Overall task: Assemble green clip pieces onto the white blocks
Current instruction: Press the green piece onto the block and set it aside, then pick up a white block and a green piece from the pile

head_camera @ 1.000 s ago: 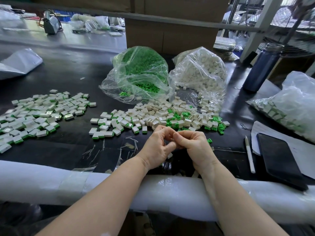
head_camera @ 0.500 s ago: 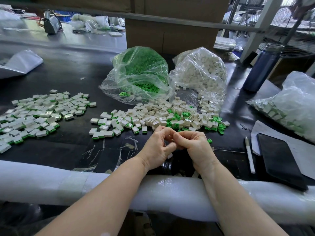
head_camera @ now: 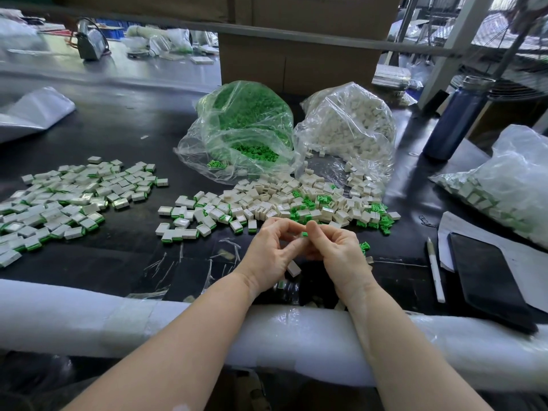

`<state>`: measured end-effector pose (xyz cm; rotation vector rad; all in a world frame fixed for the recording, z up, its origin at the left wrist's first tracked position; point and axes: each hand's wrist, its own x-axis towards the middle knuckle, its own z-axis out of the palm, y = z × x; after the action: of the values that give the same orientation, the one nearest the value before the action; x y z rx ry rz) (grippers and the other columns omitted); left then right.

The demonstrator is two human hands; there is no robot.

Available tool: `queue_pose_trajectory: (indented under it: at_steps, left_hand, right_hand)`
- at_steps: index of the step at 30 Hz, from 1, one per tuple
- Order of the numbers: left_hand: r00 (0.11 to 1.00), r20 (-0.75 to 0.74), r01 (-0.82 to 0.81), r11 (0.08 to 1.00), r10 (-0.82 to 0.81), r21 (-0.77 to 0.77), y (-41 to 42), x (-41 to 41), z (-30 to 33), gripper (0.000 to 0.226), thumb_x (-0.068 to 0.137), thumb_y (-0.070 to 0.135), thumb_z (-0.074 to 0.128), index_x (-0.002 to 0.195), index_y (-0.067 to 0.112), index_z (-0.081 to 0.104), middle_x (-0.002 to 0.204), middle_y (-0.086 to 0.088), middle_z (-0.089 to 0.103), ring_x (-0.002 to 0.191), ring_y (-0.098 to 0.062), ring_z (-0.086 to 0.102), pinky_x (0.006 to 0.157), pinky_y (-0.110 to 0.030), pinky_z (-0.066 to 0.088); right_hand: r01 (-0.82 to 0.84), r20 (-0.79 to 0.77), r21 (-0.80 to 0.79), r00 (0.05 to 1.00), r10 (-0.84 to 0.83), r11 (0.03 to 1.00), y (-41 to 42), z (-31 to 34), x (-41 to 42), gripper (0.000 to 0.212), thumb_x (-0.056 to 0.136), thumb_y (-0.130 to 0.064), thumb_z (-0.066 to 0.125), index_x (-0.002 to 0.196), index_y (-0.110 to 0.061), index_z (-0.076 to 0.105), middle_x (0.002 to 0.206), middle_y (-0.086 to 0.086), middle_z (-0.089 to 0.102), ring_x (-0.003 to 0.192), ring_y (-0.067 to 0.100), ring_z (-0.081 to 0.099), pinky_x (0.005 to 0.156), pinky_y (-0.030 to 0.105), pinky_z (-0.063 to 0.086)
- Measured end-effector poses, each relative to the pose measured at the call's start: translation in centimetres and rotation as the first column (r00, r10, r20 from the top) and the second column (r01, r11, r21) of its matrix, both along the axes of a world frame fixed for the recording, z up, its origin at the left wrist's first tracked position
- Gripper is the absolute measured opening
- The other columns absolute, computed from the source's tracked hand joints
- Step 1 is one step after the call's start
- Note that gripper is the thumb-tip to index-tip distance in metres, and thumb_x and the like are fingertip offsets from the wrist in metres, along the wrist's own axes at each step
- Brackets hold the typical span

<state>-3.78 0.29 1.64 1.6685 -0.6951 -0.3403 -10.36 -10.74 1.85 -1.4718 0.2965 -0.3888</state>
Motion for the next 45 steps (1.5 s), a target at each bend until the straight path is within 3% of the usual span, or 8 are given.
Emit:
queue_pose_trajectory:
  at_steps: [5,12,19,24,30,33,37,45]
  left_hand:
    - [0.996,0.005,-0.085,0.996,0.085,0.029,0.1,0.5,-0.4,0.007,0.088,0.010,0.062,0.092,0.016,0.062,0.101,-0.017,0.061,0.085,-0.022,0.058,0.079,-0.023,0.051]
    - [0.999,0.026,-0.038,0.997,0.036,0.062,0.1,0.4,-0.5,0.010,0.087,0.012,0.063,0.097,0.009,0.064,0.093,-0.012,0.064,0.083,-0.018,0.059,0.078,-0.023,0.050]
    - [0.997,0.046,-0.067,0.996,0.065,0.050,0.1,0.3,-0.4,0.009,0.088,0.010,0.062,0.096,0.013,0.064,0.089,-0.006,0.065,0.082,-0.013,0.060,0.076,-0.015,0.049]
    - [0.971,0.117,-0.215,0.976,0.210,0.027,0.2,0.4,-0.7,0.023,0.087,0.008,0.062,0.105,0.022,0.061,0.082,-0.002,0.057,0.076,-0.013,0.056,0.074,-0.020,0.050]
    - [0.800,0.341,-0.545,0.835,0.493,0.070,1.0,1.4,-1.0,0.021,0.090,0.006,0.058,0.103,0.016,0.069,0.097,0.001,0.051,0.075,-0.007,0.050,0.072,-0.005,0.037]
    - [0.780,0.355,-0.593,0.789,0.515,0.160,1.0,1.9,-1.4,0.021,0.089,0.003,0.056,0.105,0.010,0.069,0.103,-0.001,0.044,0.094,-0.016,0.050,0.079,-0.004,0.030]
    - [0.788,0.380,-0.595,0.758,0.485,0.266,0.7,1.9,-1.8,0.025,0.090,0.004,0.054,0.114,-0.002,0.062,0.121,-0.011,0.042,0.114,-0.025,0.044,0.096,-0.015,0.031]
    - [0.783,0.407,-0.605,0.729,0.470,0.321,0.6,1.8,-1.8,0.030,0.091,0.005,0.051,0.119,-0.004,0.057,0.126,-0.012,0.037,0.117,-0.025,0.034,0.085,-0.008,0.014]
  right_hand:
    - [0.148,0.042,-0.171,0.989,-0.143,0.974,-0.3,-0.2,0.0,0.015,0.084,-0.004,0.066,0.080,-0.018,0.069,0.067,-0.004,0.071,0.061,0.006,0.066,0.052,0.017,0.050]
    - [0.187,0.038,-0.495,0.980,-0.193,0.849,-0.3,-0.3,0.2,0.013,0.082,-0.005,0.069,0.077,-0.017,0.066,0.080,0.001,0.065,0.074,0.007,0.058,0.070,0.017,0.047]
    - [0.188,0.027,-0.565,0.977,-0.210,0.804,-0.2,-0.6,0.4,0.013,0.085,-0.007,0.065,0.078,-0.018,0.061,0.086,0.007,0.063,0.080,0.018,0.059,0.075,0.025,0.048]
    - [0.354,0.113,-0.581,0.927,-0.358,0.733,-0.7,-0.6,0.4,0.014,0.083,-0.005,0.067,0.075,-0.015,0.061,0.084,0.003,0.060,0.071,0.008,0.053,0.066,0.007,0.040]
    - [0.513,0.057,-0.629,0.780,-0.623,0.584,-1.8,-0.9,0.3,0.005,0.086,-0.011,0.063,0.089,-0.014,0.065,0.096,-0.001,0.058,0.099,0.023,0.053,0.088,0.035,0.040]
    - [0.488,-0.043,-0.684,0.715,-0.698,0.542,-2.3,-1.1,0.3,0.015,0.088,-0.015,0.060,0.101,-0.019,0.065,0.112,-0.001,0.060,0.114,0.023,0.044,0.087,0.033,0.029]
    - [0.365,-0.125,-0.754,0.736,-0.665,0.546,-2.3,-1.3,0.4,0.026,0.089,-0.015,0.058,0.114,-0.022,0.061,0.124,-0.005,0.056,0.121,0.020,0.039,0.094,0.034,0.025]
    - [0.182,-0.201,-0.849,0.757,-0.621,0.497,-2.1,-1.6,0.8,0.039,0.093,-0.023,0.053,0.131,-0.029,0.050,0.139,-0.007,0.043,0.126,0.019,0.031,0.099,0.035,0.021]
